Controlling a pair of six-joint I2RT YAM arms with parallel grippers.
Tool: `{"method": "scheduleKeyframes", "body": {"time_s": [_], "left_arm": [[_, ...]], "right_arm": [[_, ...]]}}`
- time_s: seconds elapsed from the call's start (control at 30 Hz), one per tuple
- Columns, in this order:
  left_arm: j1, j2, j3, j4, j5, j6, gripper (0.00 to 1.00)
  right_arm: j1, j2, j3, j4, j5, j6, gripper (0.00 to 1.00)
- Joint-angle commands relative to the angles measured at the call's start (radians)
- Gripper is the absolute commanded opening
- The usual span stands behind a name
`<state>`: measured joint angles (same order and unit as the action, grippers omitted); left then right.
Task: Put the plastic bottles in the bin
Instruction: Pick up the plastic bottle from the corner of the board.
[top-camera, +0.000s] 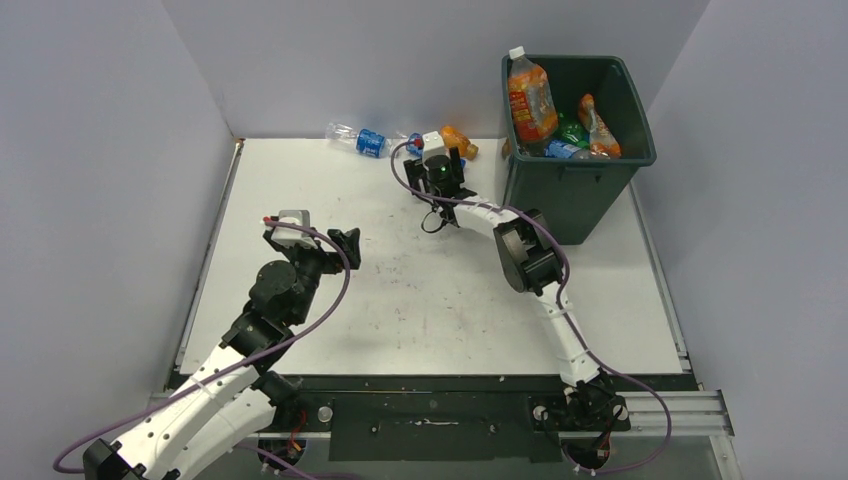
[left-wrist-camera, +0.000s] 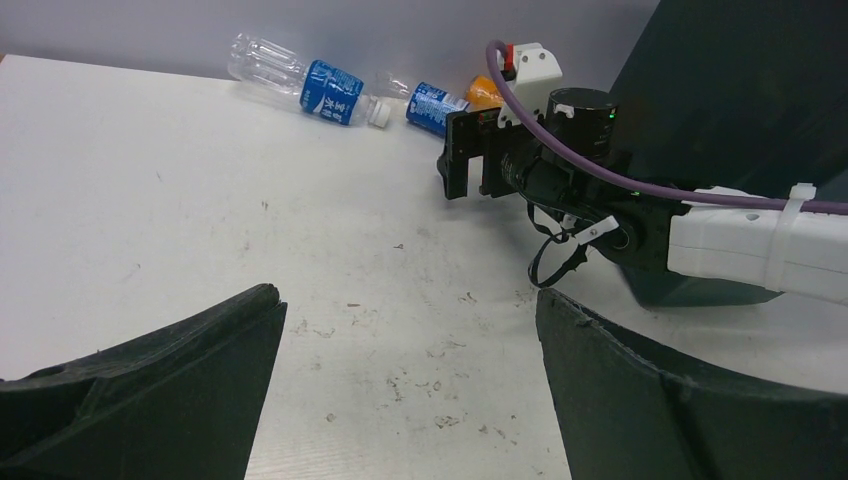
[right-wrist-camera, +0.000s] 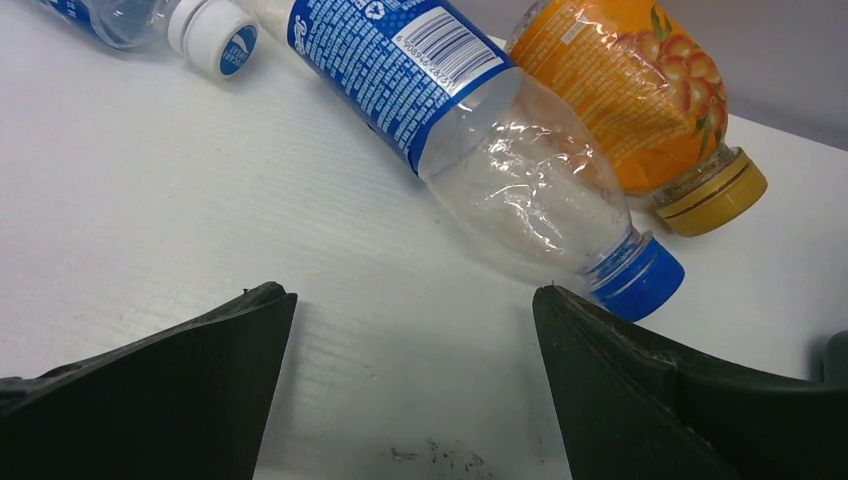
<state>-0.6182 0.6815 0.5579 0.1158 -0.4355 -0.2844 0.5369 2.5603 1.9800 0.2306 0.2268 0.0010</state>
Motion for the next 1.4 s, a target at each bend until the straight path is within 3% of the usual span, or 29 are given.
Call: {"method": "scheduleKeyframes", "body": {"time_s": [0.0, 0.3, 0.67, 1.37], "left_arm": [[0.006, -0.015, 0.029, 0.044, 0.021, -0.003, 0.96], [0.008, 0.000, 0.031, 0.038, 0.012, -0.003, 0.96], [0.009, -0.005, 0.030, 0.045, 0.032, -0.004, 0.96], [0.014, -0.012, 0.027, 0.053, 0.062, -0.009, 0.96]], "right_arm": [[-0.003, -0.125, -0.048, 0.117, -0.011, 0.033, 0.93], [-0.027, -0.096, -0.008, 0.244, 0.038, 0.044, 0.93], [-0.103, 0.082, 0.219, 0.123, -0.098, 0.089, 0.92], [-0.068, 0.076, 0.163, 0.071, -0.265, 0.198, 0.96]]}}
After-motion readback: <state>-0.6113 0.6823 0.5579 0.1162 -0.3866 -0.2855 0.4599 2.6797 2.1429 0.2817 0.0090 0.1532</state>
